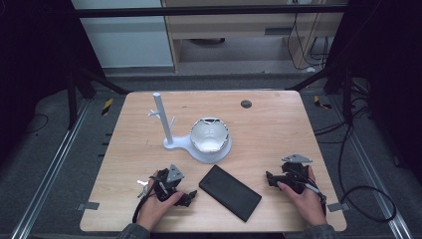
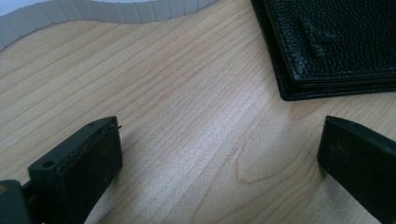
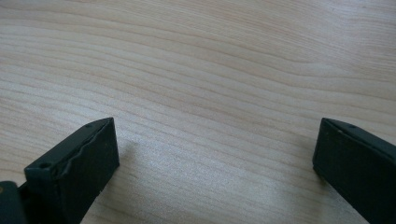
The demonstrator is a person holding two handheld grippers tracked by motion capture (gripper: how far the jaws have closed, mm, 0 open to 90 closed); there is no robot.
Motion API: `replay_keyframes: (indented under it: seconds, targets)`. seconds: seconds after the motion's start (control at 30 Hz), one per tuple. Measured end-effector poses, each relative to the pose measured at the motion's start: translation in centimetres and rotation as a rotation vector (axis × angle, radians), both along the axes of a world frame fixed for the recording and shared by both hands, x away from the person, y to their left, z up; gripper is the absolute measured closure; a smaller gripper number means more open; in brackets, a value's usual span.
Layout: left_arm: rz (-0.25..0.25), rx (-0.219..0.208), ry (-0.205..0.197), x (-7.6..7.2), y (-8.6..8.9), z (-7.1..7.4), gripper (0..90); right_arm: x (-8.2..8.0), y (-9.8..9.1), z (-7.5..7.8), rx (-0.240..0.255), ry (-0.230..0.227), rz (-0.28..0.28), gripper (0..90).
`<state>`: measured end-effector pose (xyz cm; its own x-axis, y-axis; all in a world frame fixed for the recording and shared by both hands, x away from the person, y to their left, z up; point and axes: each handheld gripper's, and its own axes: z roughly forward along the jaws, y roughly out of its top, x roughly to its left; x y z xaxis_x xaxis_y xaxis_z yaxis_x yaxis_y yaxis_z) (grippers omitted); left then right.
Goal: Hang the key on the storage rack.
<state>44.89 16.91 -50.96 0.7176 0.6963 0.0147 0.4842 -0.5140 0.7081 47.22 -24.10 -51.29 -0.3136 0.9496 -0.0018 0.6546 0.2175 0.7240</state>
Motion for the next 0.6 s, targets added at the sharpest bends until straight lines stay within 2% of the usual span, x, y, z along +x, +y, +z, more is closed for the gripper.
replay_keyframes:
  seconds: [0.1,0.17,0.27,0.33,0.4,0.47,0.6]
  targets:
    - [-0.012,0.013,0.009,-0.1,0.2,0.2,0.1,0.0,0.0,0.0,0.0,-0.001,-0.003,0.7]
    - [-0.01,0.023,0.015,-0.2,0.4,0.5,4.4,-0.1,0.1,0.0,-0.002,-0.001,-0.006,0.7]
    - [0.005,0.041,0.012,-0.1,0.6,1.7,4.7,-0.2,0.1,0.0,0.004,0.003,0.002,0.5]
    - [0.018,0.07,0.033,0.1,0.8,2.9,4.9,-0.3,0.0,0.0,0.002,0.003,0.01,0.5]
    - [0.038,0.117,0.07,0.5,0.9,4.1,4.9,-0.3,-0.1,0.0,-0.002,-0.002,0.02,0.5]
    - [0.049,0.143,0.094,0.7,1.1,4.9,5.1,-0.3,-0.1,0.0,0.0,0.001,0.023,0.5]
    - [0.082,0.23,0.127,0.7,1.9,6.0,5.3,0.0,-0.1,0.0,-0.002,0.0,0.042,0.4]
